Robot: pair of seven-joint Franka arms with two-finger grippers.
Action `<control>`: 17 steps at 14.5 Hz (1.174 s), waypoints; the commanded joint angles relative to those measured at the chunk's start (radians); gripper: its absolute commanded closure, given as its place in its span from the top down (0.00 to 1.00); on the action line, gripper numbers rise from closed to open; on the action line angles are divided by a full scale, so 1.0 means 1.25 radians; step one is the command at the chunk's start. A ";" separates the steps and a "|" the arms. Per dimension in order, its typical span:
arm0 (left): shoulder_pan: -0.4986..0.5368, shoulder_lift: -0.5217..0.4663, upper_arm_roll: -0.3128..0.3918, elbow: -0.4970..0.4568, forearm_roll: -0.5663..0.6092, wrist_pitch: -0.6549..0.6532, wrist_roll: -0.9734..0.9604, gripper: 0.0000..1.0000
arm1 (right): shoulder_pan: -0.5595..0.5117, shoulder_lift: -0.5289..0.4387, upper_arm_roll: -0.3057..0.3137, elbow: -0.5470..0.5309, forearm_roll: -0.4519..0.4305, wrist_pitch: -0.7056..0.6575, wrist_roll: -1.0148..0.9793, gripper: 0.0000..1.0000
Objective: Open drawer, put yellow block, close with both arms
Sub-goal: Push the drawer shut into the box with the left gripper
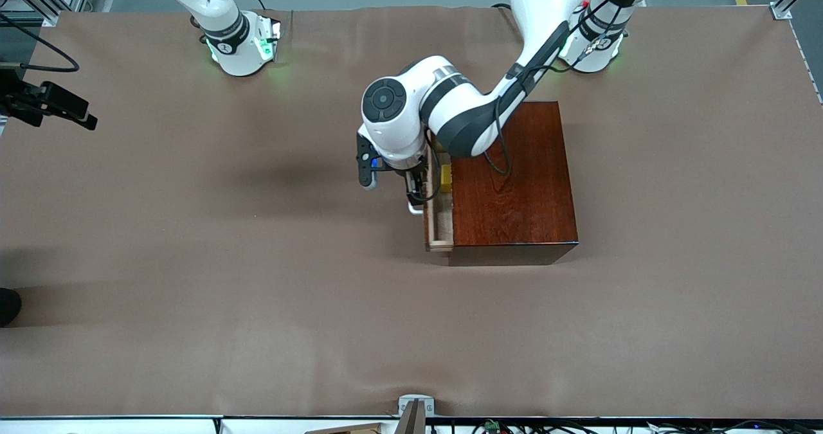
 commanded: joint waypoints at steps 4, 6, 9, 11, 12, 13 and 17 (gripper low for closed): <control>-0.001 -0.026 0.011 -0.017 0.054 -0.045 0.019 1.00 | -0.014 -0.015 0.012 0.007 -0.002 -0.012 0.011 1.00; 0.000 -0.026 0.012 -0.021 0.057 -0.046 0.019 1.00 | -0.013 -0.016 0.013 0.013 -0.002 -0.022 0.011 1.00; 0.000 -0.024 0.011 -0.021 0.092 -0.100 0.019 1.00 | -0.014 -0.015 0.013 0.020 -0.002 -0.038 0.009 1.00; 0.002 -0.024 0.011 -0.021 0.111 -0.129 0.020 1.00 | -0.014 -0.015 0.013 0.021 -0.002 -0.045 0.009 1.00; 0.006 -0.024 0.011 -0.023 0.112 -0.136 0.019 1.00 | -0.014 -0.015 0.013 0.021 -0.002 -0.046 0.009 1.00; 0.013 -0.022 0.011 -0.026 0.112 -0.138 0.019 1.00 | -0.014 -0.015 0.012 0.021 -0.002 -0.047 0.009 1.00; 0.004 -0.027 -0.002 -0.019 0.092 -0.016 -0.060 1.00 | -0.015 -0.015 0.011 0.021 -0.005 -0.046 0.008 1.00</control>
